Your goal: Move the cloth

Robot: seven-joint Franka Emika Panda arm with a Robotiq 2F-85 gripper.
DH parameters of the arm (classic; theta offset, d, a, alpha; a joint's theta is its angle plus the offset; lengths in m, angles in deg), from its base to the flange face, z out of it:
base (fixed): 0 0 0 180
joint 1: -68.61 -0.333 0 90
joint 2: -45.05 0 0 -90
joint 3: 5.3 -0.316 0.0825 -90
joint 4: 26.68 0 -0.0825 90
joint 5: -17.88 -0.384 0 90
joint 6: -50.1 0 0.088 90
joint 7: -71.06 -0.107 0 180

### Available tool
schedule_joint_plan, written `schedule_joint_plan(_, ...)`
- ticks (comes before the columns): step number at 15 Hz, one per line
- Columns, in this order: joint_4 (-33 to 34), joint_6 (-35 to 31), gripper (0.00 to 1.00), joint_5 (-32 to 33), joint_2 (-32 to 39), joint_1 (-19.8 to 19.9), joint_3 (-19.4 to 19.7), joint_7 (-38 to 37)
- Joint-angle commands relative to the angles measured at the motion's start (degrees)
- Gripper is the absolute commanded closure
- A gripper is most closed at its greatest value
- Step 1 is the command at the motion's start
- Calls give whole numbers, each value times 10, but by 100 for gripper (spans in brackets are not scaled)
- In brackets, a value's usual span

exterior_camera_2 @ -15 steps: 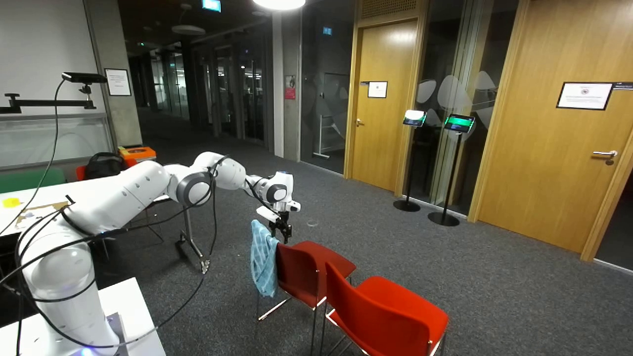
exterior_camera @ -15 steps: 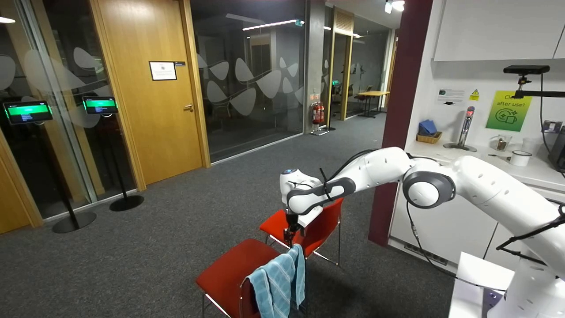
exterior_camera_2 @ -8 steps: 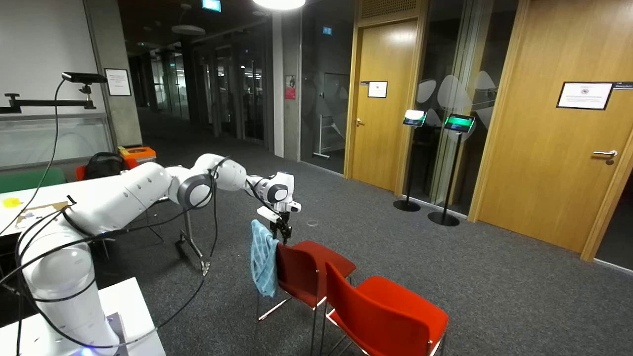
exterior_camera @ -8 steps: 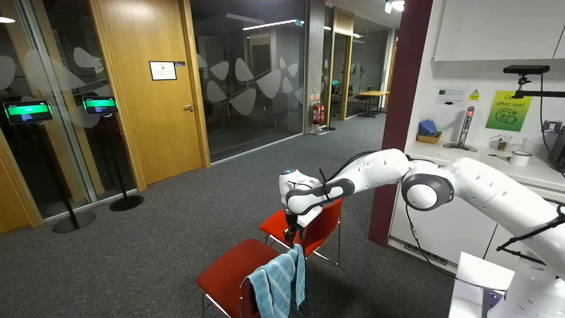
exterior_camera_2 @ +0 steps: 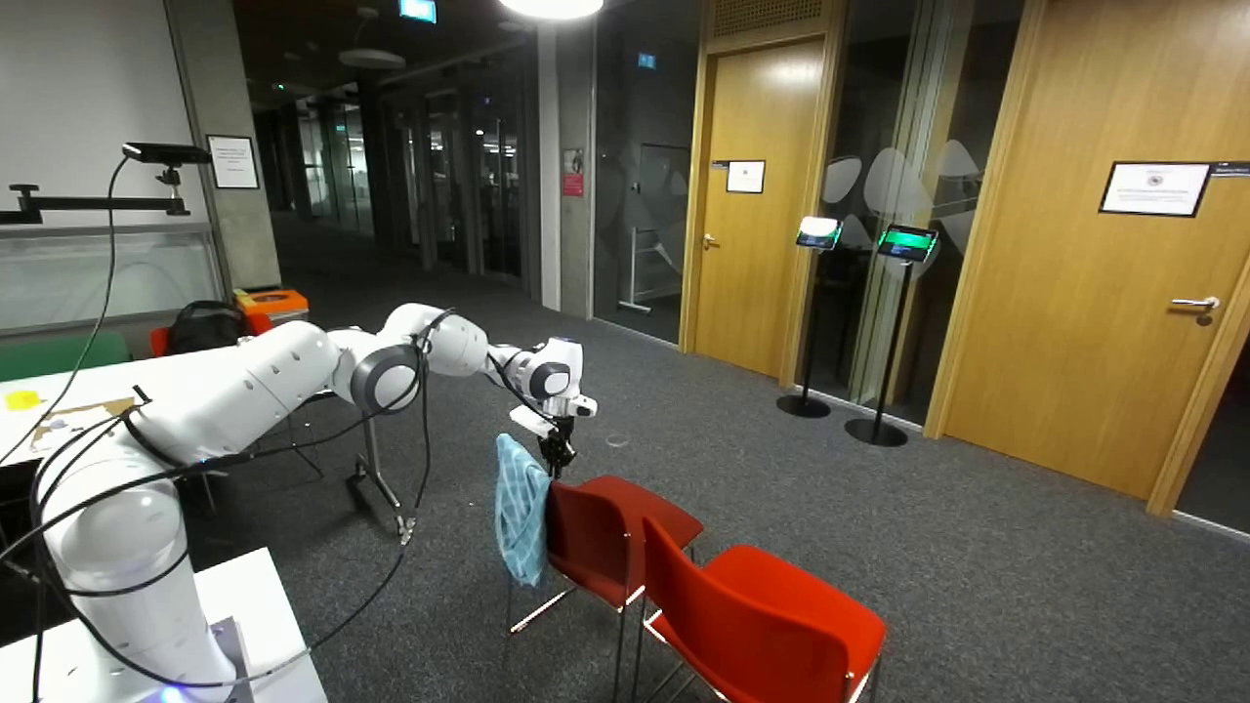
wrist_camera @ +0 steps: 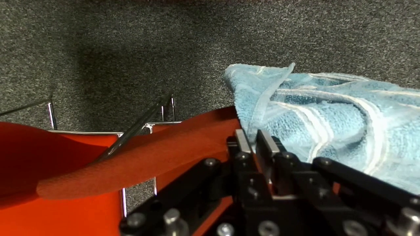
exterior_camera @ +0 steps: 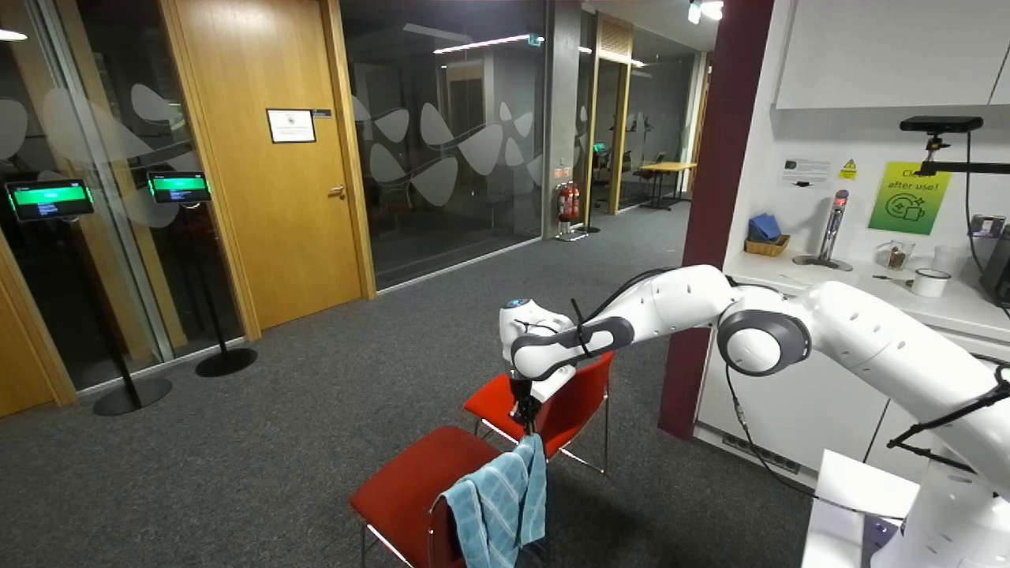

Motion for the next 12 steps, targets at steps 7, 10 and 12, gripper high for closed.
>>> schedule_joint_plan(7, 7, 17, 100, -9, -14, 2, 2, 14)
schedule_joint_plan(10, -30, -7, 100, 3, -54, 3, 1, 4)
schedule_joint_plan(12, -46, -15, 100, 7, -80, 1, 4, -2)
